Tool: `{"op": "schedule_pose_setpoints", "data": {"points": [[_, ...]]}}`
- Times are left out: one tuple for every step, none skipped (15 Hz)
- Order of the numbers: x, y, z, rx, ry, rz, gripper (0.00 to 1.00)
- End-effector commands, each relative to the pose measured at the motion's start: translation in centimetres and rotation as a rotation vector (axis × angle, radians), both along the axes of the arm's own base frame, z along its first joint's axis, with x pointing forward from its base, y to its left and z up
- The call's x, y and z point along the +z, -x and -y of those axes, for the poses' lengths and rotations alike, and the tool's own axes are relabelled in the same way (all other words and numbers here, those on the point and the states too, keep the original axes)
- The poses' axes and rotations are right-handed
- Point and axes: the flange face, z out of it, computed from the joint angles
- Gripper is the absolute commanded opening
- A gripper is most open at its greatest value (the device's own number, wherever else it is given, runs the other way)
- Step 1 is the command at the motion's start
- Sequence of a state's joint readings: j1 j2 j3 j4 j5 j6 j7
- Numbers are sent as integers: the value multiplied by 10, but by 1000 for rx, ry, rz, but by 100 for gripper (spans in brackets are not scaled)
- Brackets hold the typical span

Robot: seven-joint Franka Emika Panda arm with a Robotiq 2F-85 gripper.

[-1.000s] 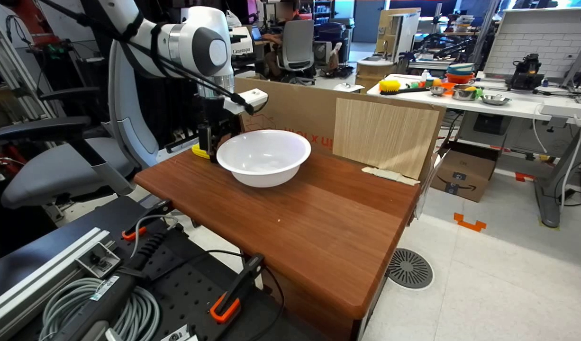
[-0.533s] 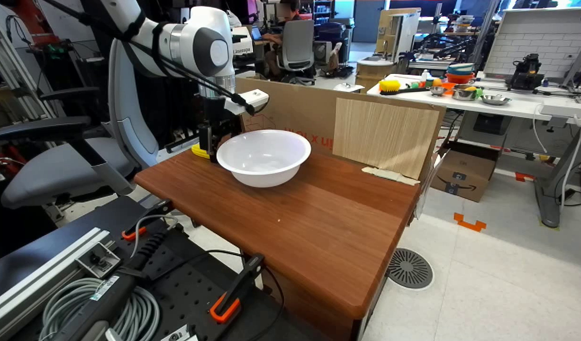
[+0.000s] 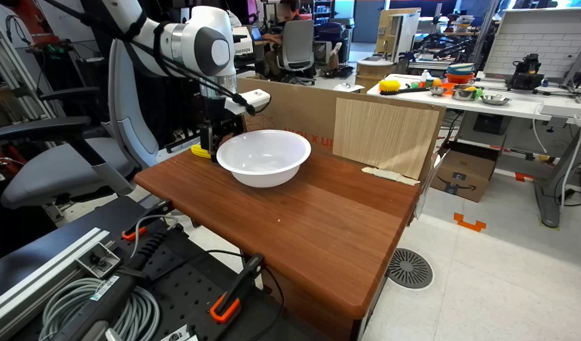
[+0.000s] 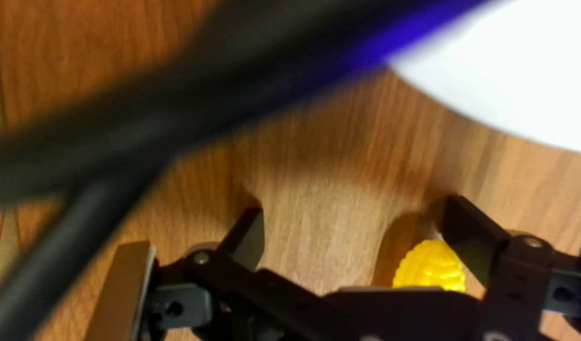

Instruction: Pick up the yellow toy from the table and put it in the white dish.

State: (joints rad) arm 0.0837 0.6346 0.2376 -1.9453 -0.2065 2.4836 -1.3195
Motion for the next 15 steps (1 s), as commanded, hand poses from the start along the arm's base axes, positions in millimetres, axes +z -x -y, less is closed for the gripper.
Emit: {"op": "schedule_pose_setpoints", "data": {"points": [[0,-1,0,0,0,-1,100],[6,1,-4,-14,-32,-3,100],[6,3,-10,-31,-42,-16,100],[6,7,-16,-40,-50,-20,100],[7,12,-21,-46,-58,-38,100],[10,17,-27,-44,-70,-44,100],[11,21,-33,-34,-85,-56,100],[12,24,-38,-35,-92,-55,100],[12,27,-44,-33,-99,-64,100],[12,32,-52,-22,-110,-73,100],[10,33,-56,-23,-108,-84,100],[8,34,-59,-29,-112,-91,100],[8,35,-61,-42,-113,-92,96],[8,37,-61,-44,-116,-97,72],[9,37,-60,-51,-114,-94,71]]}}
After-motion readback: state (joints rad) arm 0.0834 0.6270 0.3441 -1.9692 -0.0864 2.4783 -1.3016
